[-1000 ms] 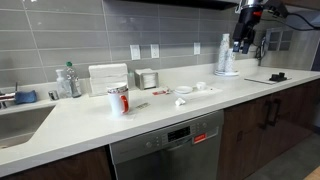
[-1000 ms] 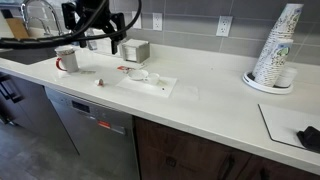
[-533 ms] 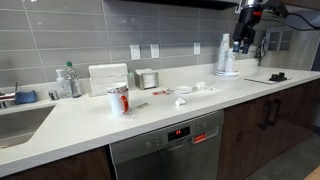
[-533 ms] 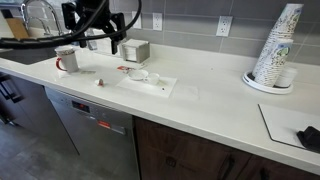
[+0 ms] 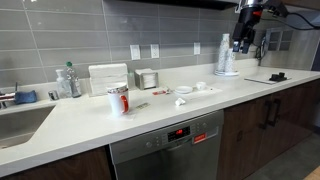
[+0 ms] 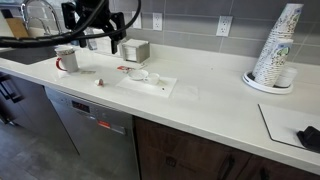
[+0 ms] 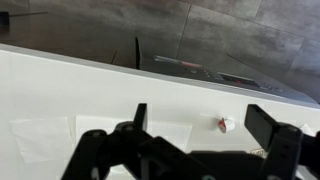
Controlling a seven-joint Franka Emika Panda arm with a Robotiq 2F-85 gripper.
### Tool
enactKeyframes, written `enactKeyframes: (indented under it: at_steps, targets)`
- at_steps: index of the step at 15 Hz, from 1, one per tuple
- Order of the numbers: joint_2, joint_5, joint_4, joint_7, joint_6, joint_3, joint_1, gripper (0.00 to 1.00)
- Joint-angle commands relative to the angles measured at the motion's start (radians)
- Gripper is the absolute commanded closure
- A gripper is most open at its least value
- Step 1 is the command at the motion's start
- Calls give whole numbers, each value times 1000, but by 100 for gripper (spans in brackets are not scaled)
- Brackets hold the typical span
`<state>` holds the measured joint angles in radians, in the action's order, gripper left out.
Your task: Pick up the white tea cup, pour the contents of the white teacup into the paper cup on the left, put the white tea cup back on the kitchen paper
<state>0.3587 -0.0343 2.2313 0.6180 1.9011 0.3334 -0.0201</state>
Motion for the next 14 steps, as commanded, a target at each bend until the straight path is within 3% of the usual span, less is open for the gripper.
enactKeyframes:
  at_steps: [1, 4, 9, 14]
  targets:
    - [-25, 28, -14, -118, 3, -82, -33, 0]
    - [-74, 38, -48, -331, -34, -147, -45, 0]
    - [-200, 36, -105, -634, 15, -209, -61, 0]
    - [-347, 61, -187, -940, 134, -242, -62, 0]
